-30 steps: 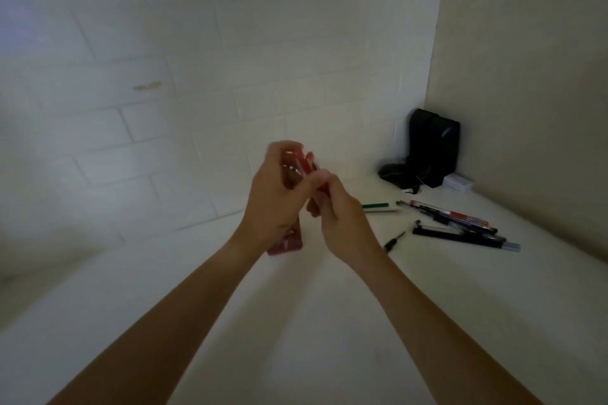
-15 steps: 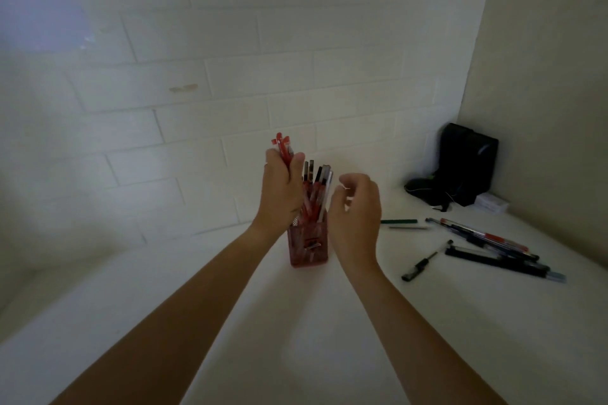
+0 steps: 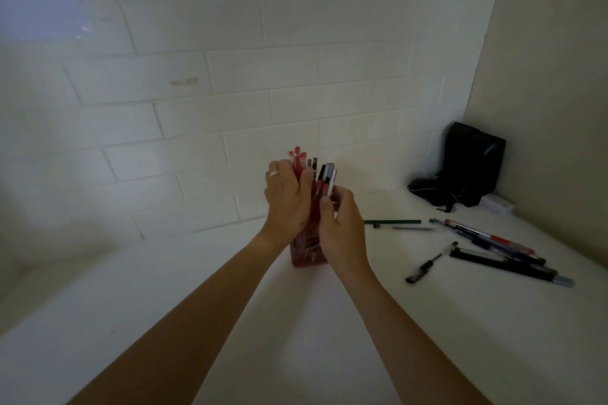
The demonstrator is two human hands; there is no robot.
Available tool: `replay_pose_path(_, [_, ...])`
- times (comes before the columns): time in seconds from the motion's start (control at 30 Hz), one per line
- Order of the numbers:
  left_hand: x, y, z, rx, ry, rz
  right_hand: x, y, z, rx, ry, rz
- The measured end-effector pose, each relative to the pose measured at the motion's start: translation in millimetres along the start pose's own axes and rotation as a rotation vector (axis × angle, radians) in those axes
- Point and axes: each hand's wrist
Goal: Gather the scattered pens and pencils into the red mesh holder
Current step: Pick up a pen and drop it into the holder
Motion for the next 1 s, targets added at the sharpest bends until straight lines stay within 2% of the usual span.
replay_pose_path(0.1, [-13, -7, 8, 0.133, -0.055, -0.146, 1, -5, -1, 0.048, -0.012, 0.014])
replay_pose_path(0.17, [-19, -10, 8, 0.143, -0.043, -0.172, 4, -8, -2, 0.109, -0.042, 0.066])
replay_pose_path(0.37, [-36, -18, 4, 0.247, -0.07, 0.032, 27, -20, -3, 0.239, -0.202, 0.189])
replay_pose_path(0.5, [-40, -25, 3, 0.319, -0.131, 0.182, 35, -25, 2, 0.113, -0.318, 0.163])
replay_pose_path(0.6, [-39, -27, 2, 0.385, -0.2, 0.207, 31, -19, 7, 0.06, -0.296, 0.113])
replay_pose_path(0.67, [-39, -25, 0, 0.341, -0.236, 0.151, 30, -17, 8, 0.068, -0.253, 0.098])
replay_pose_path(0.77, [-40, -22, -3, 0.227, -0.198, 0.075, 32, -15, 3, 0.018, -0.253, 0.102])
replay_pose_path(0.87, [-44, -19, 0, 0.299, -0.115, 0.082, 31, -11, -23, 0.025, -0.325, 0.114])
replay_pose_path(0.93, [-50, -11, 2, 0.377, -0.014, 0.133, 29, -6, -50, -0.012, -0.326, 0.099])
replay_pose_path(1.0, [-59, 1, 5, 0.417, 0.08, 0.254, 27, 4, -82, -0.091, -0.302, 0.074])
Point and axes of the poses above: each hand's wrist, its own x-axis towards the middle knuckle, its own z-axis out of the palm, y = z × x, and after that the axes turned 3 degrees about x, right-handed
